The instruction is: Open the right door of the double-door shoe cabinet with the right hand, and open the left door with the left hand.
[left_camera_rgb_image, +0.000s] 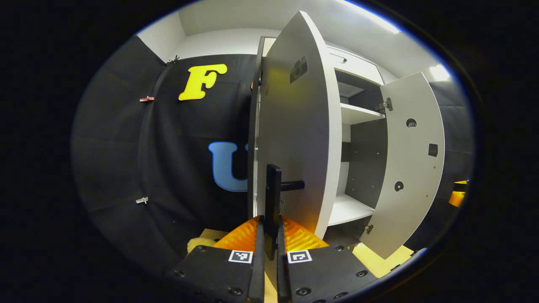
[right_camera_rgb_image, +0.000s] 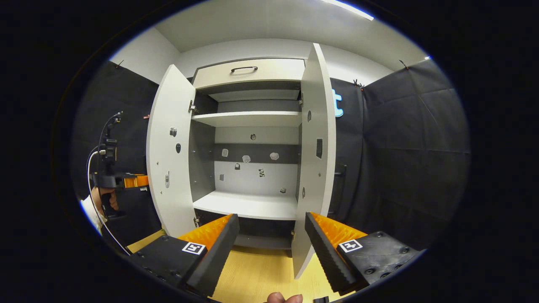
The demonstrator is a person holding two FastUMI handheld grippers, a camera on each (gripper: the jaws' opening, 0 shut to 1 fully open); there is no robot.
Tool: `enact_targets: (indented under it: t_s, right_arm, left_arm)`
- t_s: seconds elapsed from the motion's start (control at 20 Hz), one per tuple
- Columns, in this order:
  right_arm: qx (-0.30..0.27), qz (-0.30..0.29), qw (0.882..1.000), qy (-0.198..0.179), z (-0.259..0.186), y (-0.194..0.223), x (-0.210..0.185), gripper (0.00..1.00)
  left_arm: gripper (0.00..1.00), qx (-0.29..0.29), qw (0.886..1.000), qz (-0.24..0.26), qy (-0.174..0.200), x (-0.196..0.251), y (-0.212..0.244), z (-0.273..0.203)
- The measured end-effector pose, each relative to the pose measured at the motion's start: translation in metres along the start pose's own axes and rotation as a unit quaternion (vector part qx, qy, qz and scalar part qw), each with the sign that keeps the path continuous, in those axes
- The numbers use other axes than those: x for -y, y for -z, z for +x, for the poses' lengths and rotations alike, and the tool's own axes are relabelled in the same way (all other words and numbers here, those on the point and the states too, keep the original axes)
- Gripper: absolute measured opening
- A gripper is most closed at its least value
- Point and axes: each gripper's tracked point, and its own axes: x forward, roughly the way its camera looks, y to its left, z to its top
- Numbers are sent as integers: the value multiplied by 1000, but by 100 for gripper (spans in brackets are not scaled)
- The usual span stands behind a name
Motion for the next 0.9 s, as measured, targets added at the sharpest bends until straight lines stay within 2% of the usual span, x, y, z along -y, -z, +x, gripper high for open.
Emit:
enact_targets:
  t_s: [0.2, 0.3, 0.4, 0.45, 0.5, 0.55, 0.9]
  right_arm:
    - [-7, 8, 1000, -1, 1, 4, -6, 99]
    - [-8, 8, 1000, -1, 2, 4, -9, 99]
    - [-7, 1, 1000, -1, 2, 4, -12, 99]
    - [-6, -2, 1000, -1, 2, 3, -13, 99]
    - [-6, -4, 1000, -1, 4, 2, -14, 99]
    - [-7, -3, 1000, -2, 4, 2, -16, 99]
    - [-11, -7, 1000, 3, 8, 4, -16, 99]
  left_arm:
    - [15, 10, 1000, -22, -13, -8, -1, -1]
    - [12, 13, 999, -29, -19, -13, -1, 0]
    - [7, 14, 999, -43, -3, -11, -1, 0]
    - [12, 16, 998, -54, 13, -6, -3, 0]
    - [7, 15, 998, -63, 26, -2, -2, 1]
    - [10, 14, 997, -65, 32, 1, -1, 0]
    - [12, 8, 999, -36, 17, -10, -1, -2]
